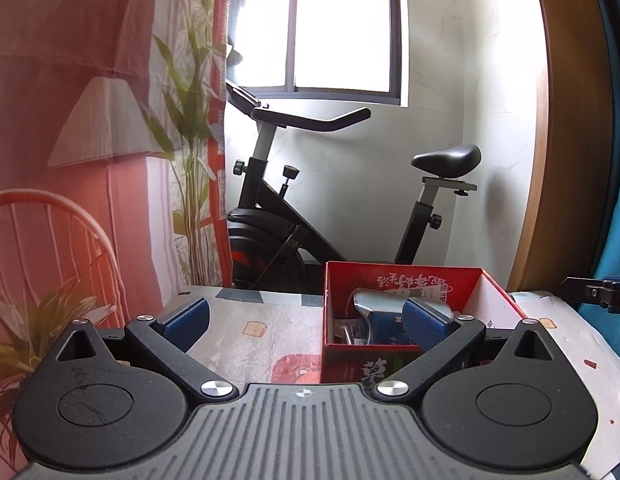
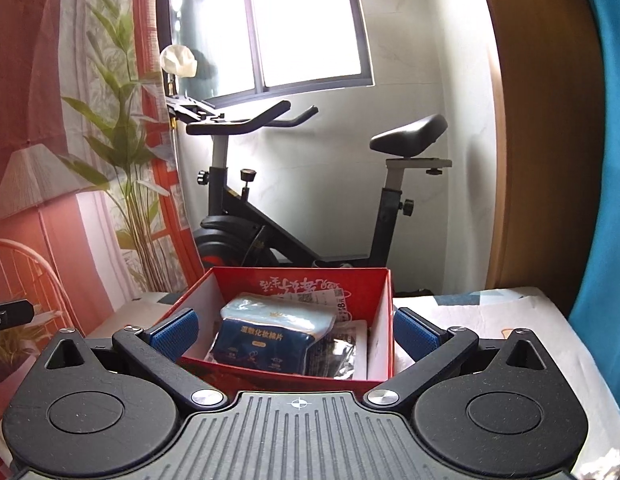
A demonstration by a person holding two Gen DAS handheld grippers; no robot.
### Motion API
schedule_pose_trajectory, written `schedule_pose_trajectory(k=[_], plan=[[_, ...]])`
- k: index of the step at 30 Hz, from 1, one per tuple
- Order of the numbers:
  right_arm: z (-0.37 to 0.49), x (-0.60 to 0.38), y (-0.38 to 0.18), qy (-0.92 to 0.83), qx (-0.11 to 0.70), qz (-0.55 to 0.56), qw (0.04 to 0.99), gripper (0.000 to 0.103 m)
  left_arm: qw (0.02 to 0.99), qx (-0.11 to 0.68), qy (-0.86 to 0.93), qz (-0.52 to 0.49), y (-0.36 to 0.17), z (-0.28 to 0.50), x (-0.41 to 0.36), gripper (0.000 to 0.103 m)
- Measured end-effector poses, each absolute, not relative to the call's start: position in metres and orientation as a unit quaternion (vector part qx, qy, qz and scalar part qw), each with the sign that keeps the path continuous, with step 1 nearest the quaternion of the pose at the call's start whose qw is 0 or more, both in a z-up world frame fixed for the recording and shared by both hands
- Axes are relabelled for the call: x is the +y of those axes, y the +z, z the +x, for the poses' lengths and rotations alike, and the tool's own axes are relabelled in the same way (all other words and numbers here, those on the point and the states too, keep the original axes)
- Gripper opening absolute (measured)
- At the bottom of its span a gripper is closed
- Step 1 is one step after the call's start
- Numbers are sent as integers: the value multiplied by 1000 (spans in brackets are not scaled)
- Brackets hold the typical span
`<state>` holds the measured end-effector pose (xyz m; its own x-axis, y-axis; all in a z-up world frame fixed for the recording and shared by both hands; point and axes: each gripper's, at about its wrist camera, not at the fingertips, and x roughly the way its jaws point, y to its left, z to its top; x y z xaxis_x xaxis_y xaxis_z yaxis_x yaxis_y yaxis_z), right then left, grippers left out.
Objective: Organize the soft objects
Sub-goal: 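Move both grippers toward the pile of soft items beside the red box, then lower the left gripper onto the black eye mask and close it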
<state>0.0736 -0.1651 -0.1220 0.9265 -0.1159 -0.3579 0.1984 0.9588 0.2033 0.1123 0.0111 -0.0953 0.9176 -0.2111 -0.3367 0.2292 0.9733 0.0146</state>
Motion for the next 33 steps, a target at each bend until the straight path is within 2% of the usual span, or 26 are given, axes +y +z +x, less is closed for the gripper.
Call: schedule_pose_trajectory(k=[12,21,27,33], plan=[[34,-135,-164,-91,168,114,975,103,967,227,-116,24,-146,88,21,103],[19,-108,-229,-89,225,97,965,103,944,308,-116,2,-191,92,34,103],[22,-106,-249,-82,245,95,961,102,940,324,-106,-15,-200,99,44,103],[26,-110,-262,-69,258,104,958,93,935,342,-95,-8,-209,103,42,103]])
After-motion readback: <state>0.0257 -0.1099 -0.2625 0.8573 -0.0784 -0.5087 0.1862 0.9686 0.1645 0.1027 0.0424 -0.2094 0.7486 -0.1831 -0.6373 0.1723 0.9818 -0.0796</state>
